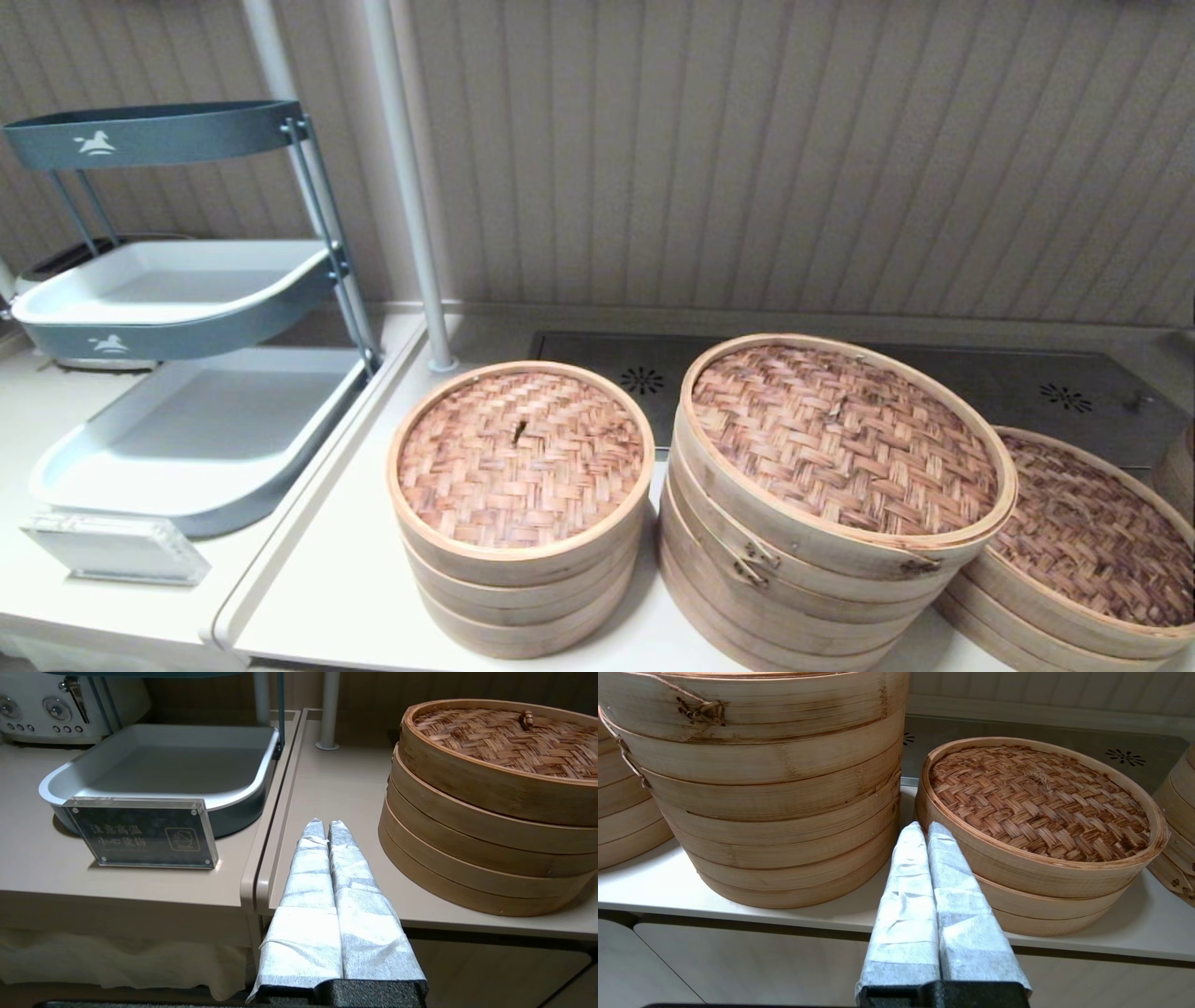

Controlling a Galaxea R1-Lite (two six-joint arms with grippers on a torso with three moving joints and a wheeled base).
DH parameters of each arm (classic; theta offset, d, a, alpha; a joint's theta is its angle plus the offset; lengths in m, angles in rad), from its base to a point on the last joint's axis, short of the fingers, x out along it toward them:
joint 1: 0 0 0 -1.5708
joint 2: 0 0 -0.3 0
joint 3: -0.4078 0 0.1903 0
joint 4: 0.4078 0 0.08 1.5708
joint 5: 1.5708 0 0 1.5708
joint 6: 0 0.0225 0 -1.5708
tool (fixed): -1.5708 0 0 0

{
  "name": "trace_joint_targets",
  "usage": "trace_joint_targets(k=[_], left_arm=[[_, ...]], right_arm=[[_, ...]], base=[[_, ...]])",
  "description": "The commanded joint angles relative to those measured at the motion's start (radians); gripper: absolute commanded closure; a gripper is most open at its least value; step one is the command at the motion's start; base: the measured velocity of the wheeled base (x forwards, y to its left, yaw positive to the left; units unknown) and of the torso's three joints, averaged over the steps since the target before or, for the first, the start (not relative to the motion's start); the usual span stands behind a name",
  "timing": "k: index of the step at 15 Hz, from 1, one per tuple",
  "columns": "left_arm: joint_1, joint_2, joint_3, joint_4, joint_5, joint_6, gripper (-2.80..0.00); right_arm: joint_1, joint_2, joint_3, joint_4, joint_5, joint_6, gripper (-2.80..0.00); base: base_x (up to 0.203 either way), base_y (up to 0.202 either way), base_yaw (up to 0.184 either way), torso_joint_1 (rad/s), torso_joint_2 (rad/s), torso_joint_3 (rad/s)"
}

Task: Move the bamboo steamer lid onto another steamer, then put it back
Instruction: Pick up the steamer

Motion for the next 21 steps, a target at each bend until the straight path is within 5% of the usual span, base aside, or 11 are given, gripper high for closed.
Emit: trace_joint_targets(k=[1, 4, 10, 17, 21], left_arm=[[0.000, -0.002, 0.025, -0.001, 0.000, 0.000, 0.00], [0.001, -0.002, 0.025, -0.001, 0.000, 0.000, 0.00], [0.001, -0.002, 0.025, 0.001, 0.000, 0.000, 0.00], [0.000, -0.002, 0.025, -0.001, 0.001, 0.000, 0.00], [0.001, -0.002, 0.025, -0.001, 0.000, 0.000, 0.00]], right_arm=[[-0.002, 0.001, 0.023, -0.003, 0.000, -0.004, 0.00], [-0.002, -0.001, -0.001, 0.011, 0.003, -0.006, 0.00], [-0.002, 0.058, -0.321, 0.243, 0.027, -0.006, 0.00], [0.013, 0.542, -0.770, 0.301, 0.034, 0.002, 0.00], [0.077, 0.899, -1.170, 0.485, 0.045, 0.064, 0.00]], base=[[0.000, 0.000, 0.000, 0.000, 0.00, 0.000], [0.000, 0.000, 0.000, 0.000, 0.00, 0.000], [0.000, 0.000, 0.000, 0.000, 0.00, 0.000], [0.000, 0.000, 0.000, 0.000, 0.00, 0.000], [0.000, 0.000, 0.000, 0.000, 0.00, 0.000]])
